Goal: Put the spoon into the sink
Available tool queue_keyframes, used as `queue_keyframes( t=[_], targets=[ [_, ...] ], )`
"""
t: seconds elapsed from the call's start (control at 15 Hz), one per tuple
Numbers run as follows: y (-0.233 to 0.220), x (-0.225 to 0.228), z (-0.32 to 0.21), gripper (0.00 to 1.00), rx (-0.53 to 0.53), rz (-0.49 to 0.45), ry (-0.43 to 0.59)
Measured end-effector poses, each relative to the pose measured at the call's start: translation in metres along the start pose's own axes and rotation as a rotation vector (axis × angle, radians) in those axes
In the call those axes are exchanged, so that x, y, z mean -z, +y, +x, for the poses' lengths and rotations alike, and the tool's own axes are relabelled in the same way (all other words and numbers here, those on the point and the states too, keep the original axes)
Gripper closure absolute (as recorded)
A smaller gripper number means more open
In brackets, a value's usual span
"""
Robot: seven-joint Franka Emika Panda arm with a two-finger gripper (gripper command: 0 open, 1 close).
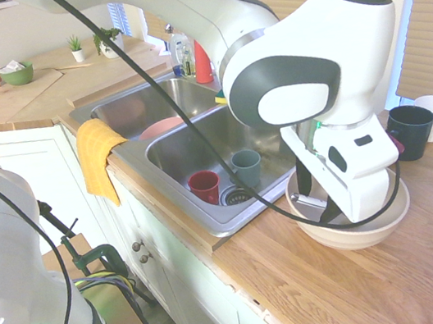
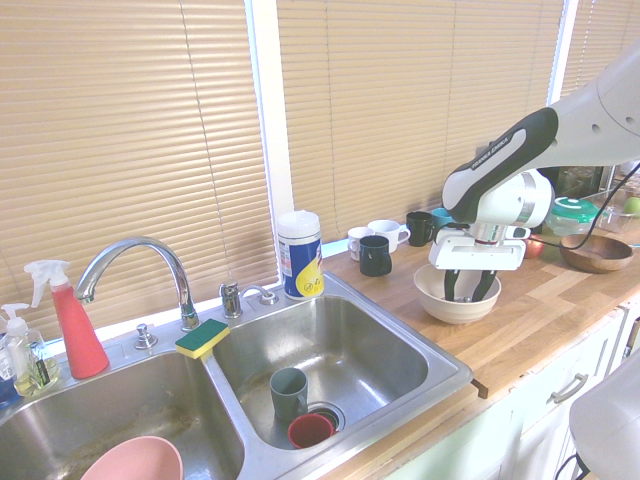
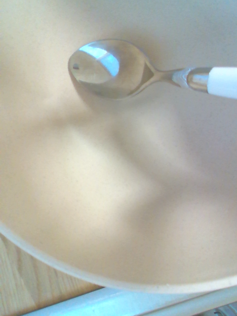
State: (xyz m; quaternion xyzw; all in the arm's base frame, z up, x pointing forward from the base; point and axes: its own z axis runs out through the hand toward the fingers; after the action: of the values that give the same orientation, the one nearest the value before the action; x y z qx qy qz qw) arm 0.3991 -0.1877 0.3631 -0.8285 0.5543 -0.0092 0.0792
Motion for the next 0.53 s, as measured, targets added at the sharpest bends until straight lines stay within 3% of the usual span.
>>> queue_keyframes(
  t=[0.53],
  targets=[
    [0.0018,-0.0036,0.002,1.0,-0.004,-0.009,-0.004]
  ],
)
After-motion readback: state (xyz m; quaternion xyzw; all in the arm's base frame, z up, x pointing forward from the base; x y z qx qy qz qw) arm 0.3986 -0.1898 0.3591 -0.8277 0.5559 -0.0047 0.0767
